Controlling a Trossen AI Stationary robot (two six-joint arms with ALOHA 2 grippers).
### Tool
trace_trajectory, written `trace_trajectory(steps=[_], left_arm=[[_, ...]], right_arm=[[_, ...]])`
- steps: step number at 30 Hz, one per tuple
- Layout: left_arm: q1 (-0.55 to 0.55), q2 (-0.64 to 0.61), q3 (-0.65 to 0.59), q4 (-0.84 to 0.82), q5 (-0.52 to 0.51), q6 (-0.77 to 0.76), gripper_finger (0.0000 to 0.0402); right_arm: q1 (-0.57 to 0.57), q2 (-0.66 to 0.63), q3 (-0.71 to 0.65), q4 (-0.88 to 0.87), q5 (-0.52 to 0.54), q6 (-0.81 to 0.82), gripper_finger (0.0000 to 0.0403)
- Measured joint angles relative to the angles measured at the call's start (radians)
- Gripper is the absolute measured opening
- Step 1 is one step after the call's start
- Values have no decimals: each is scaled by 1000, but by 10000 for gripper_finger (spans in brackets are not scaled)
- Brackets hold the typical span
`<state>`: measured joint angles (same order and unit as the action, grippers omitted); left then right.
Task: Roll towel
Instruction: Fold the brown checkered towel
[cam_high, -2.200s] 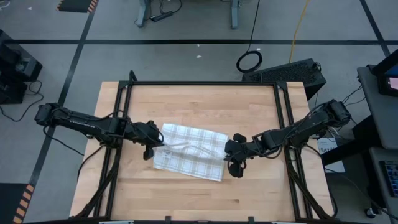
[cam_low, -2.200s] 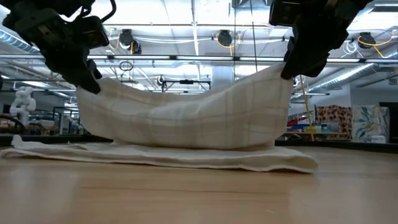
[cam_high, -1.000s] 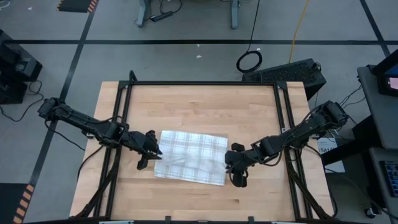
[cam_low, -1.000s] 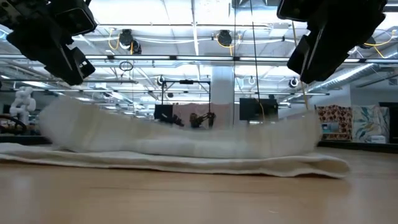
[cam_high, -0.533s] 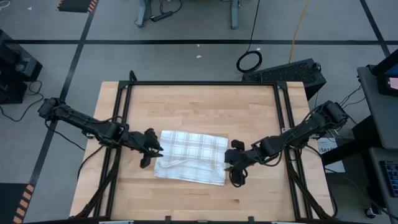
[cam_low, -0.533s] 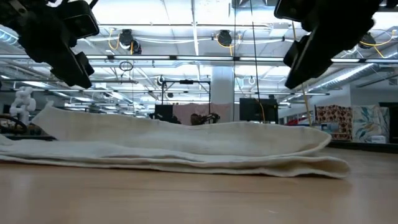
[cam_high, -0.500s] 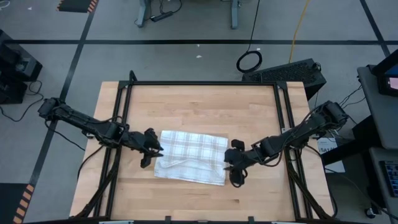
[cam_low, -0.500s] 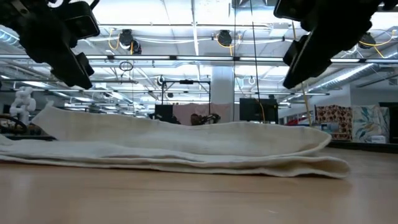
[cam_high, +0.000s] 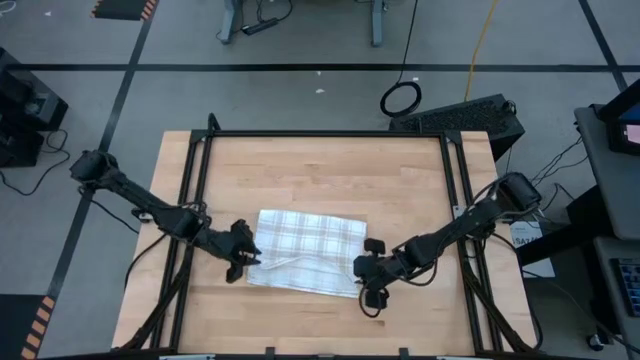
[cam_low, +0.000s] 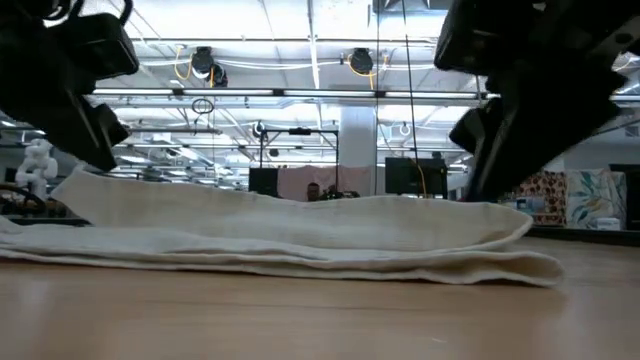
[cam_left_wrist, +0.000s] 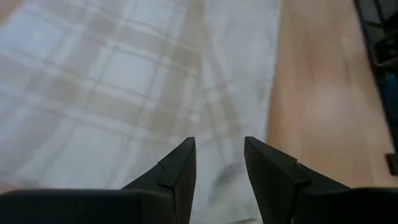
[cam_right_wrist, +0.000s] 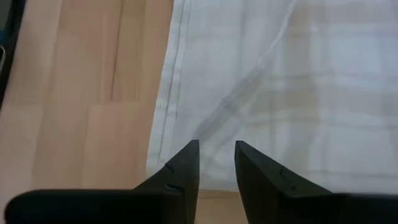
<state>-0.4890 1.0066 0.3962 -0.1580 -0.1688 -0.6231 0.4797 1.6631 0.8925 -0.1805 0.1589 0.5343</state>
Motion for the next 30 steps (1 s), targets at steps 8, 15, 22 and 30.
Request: trace_trajectory(steps=[8,15,22,30], left_arm=[[-127,113,0,70,62,-93,141],[-234,112,17,80,162,-149,141],[-271,89,32,70,-159,-104,141],[-327,107,20,67,-259,-58,145]], right_arm=[[0,54,-1,74,-190,4,69],[10,25,0,107,-267,22,66],[27,9,0,98,-270,23,66],[24,9,0,102,-34,62,66]])
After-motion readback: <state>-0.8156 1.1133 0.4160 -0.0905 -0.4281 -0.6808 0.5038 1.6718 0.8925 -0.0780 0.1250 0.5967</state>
